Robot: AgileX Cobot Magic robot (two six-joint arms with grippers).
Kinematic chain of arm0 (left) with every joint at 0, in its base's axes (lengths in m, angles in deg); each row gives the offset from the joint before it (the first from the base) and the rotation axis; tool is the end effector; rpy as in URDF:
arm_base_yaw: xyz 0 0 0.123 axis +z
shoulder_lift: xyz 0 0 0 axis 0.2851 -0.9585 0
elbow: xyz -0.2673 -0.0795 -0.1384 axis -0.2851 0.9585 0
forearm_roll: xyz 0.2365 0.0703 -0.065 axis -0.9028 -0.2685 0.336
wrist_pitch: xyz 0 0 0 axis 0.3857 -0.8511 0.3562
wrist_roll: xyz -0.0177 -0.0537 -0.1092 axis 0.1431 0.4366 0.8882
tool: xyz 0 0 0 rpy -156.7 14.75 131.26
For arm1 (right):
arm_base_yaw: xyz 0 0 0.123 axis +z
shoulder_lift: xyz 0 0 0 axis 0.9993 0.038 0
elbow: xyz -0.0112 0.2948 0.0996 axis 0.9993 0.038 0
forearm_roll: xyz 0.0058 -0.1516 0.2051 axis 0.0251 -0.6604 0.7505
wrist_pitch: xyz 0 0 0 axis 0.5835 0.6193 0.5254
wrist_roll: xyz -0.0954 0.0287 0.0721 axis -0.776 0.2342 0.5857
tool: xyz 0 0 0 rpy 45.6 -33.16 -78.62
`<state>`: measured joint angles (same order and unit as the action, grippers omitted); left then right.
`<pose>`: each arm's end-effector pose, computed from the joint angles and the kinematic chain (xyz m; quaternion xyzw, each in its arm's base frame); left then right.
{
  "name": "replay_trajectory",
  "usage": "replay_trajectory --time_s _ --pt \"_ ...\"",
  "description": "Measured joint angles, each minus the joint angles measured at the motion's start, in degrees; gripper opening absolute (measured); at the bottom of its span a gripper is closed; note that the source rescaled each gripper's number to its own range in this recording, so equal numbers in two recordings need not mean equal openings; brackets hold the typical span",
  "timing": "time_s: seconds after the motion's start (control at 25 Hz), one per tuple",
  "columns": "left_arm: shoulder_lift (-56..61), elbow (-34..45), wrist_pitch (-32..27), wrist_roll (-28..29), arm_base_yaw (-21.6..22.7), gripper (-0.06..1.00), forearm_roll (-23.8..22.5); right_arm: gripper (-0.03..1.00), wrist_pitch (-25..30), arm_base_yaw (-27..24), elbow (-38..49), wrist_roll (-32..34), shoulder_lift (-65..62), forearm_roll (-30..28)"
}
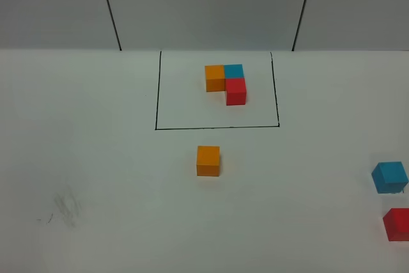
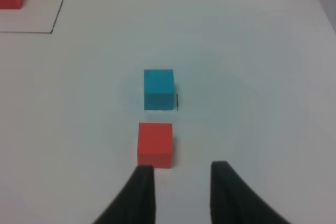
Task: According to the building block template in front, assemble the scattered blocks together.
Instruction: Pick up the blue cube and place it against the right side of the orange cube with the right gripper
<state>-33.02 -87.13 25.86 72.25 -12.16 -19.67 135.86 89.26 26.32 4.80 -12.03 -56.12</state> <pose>-0.0018 -0.0050 0.2655 -0.0274 0.8505 0.0005 0.5252 -0.0020 -0.0065 0.2646 -0.0267 0.8514 -0.0343 0.5227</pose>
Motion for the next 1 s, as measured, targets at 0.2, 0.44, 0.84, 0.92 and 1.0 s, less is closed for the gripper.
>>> replay_trajectory --time_s 0.2,0.44,0.84,0.92,1.0 --pt "0.0 0.0 0.0 0.0 0.0 0.66 0.0 0.00 0.0 0.0 0.0 0.0 0.0 0.0" --pt "0.0 0.0 0.0 0.0 0.0 0.66 0.0 0.00 0.0 0.0 0.0 0.0 0.0 0.0" --pt "0.0 0.0 0.0 0.0 0.0 0.66 0.0 0.00 0.0 0.0 0.0 0.5 0.0 -0.1" --pt "0.0 0.0 0.0 0.0 0.0 0.66 0.0 0.02 0.0 0.0 0.0 0.6 0.0 -0.5" --pt "0.0 0.0 0.0 0.0 0.0 0.66 0.0 0.09 -0.1 0.0 0.0 0.6 0.7 -0.8"
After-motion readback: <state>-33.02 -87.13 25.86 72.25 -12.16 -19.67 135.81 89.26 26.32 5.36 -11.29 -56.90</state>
